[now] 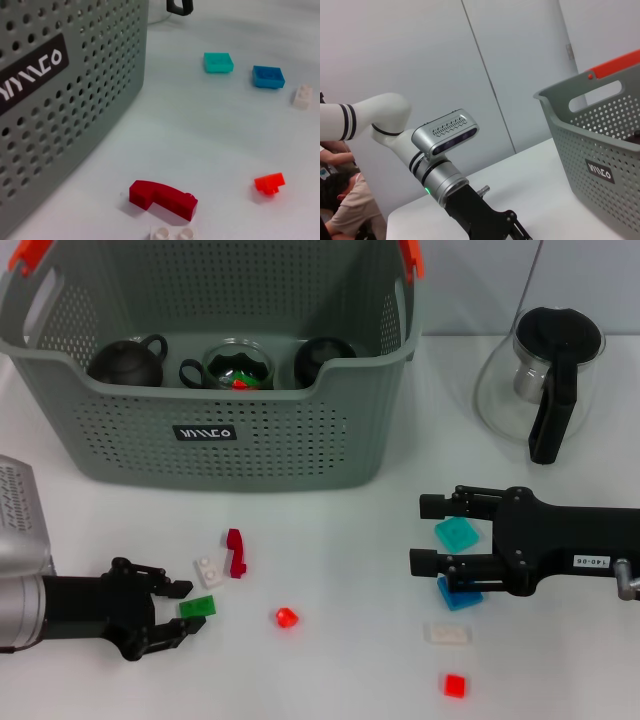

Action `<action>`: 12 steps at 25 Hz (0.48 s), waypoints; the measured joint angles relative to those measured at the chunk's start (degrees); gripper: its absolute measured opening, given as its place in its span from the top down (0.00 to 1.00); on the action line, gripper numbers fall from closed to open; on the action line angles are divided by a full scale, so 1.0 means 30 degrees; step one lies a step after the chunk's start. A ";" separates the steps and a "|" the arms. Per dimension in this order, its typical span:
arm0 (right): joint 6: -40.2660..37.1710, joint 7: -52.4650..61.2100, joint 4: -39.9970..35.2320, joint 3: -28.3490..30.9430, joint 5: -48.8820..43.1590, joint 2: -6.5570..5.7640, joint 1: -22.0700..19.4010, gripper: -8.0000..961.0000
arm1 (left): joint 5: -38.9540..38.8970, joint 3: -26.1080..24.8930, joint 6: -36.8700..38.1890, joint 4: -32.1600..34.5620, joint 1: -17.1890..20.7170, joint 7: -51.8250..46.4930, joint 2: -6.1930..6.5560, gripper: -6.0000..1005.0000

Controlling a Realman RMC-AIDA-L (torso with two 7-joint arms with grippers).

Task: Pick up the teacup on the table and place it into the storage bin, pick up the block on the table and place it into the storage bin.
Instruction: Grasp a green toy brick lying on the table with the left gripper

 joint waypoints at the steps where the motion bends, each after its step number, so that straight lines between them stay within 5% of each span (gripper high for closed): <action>1: 0.0000 0.0000 0.0000 0.0000 0.0000 -0.0006 -0.0005 0.13 | 0.0000 -0.0001 0.0001 -0.0003 -0.0007 -0.0002 0.0000 0.64; 12: -0.0021 0.0000 0.0000 0.0000 0.0001 -0.0029 -0.0006 0.13 | 0.0082 0.0147 -0.0710 0.0010 -0.0153 -0.0814 -0.0024 0.68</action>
